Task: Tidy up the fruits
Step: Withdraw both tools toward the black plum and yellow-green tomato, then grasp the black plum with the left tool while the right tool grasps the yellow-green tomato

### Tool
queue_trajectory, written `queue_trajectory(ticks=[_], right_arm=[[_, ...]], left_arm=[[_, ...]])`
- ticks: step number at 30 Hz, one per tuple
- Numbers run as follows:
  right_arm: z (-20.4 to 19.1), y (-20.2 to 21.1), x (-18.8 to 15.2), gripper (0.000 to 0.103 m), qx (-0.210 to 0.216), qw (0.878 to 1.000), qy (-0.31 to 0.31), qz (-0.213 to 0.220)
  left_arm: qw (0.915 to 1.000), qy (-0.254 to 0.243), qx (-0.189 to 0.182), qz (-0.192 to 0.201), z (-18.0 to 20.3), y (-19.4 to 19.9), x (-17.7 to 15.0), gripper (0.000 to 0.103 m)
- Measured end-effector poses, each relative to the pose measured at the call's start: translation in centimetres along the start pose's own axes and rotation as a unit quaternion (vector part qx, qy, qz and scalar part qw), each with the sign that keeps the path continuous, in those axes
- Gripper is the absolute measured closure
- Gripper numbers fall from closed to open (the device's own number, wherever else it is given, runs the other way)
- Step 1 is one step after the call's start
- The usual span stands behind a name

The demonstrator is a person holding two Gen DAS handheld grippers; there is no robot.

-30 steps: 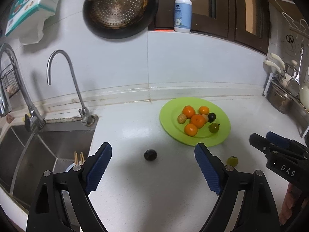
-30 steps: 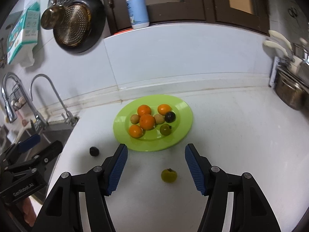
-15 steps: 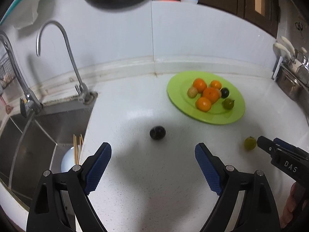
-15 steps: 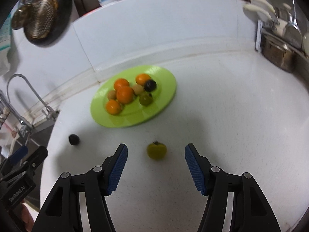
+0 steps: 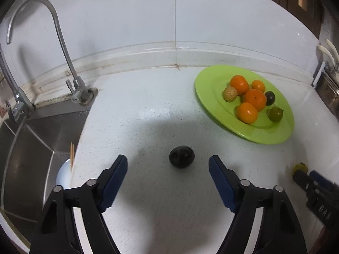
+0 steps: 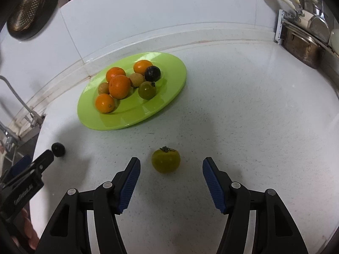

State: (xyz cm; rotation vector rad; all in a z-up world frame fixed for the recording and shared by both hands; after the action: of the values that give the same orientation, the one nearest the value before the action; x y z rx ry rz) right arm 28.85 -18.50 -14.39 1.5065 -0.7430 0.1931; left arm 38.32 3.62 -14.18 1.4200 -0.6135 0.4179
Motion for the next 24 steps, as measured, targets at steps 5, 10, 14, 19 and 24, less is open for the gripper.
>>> queue_trajectory(ticks=[5,10,14,19,24], right_arm=[[0.1,-0.5,-0.3,0.049,-0.003,1.0,-0.008,-0.008],[0.2,-0.7,-0.2,0.058,-0.004,1.0,-0.008,-0.007],[-0.2,-0.6,0.0,0.072,0.005,1.0,-0.002,-0.003],[-0.6,-0.2,0.5,0.072,0.004,1.0,0.011,0.011],[-1.1,0.1,1.0,0.072,0.01,1.0,0.02,0.018]], left_arm=[[0.9999,-0.003,-0.002,-0.015,0.7,-1.4,0.1,0.038],[0.9996,0.0,-0.013,-0.026,1.2,-2.2,-0.1,0.053],[0.9994,-0.003,-0.022,-0.027,1.5,-2.5,-0.2,0.065],[0.9994,-0.016,-0.027,-0.015,1.5,-2.5,0.0,0.074],[0.999,-0.017,-0.039,-0.012,1.3,-2.5,0.1,0.074]])
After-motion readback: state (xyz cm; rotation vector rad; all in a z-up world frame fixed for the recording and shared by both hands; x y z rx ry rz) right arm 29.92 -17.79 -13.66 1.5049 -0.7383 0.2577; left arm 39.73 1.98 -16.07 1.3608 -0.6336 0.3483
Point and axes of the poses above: each gripper's, at about its wrist camera, not at the fingertips, and y roughly against the way its jaws point, z to its right, x to its top, the point moved 6 cm from there along -y, roughly the way its jaws point, and after that the axes turned 3 degrees about y, right-handed, at the moved point
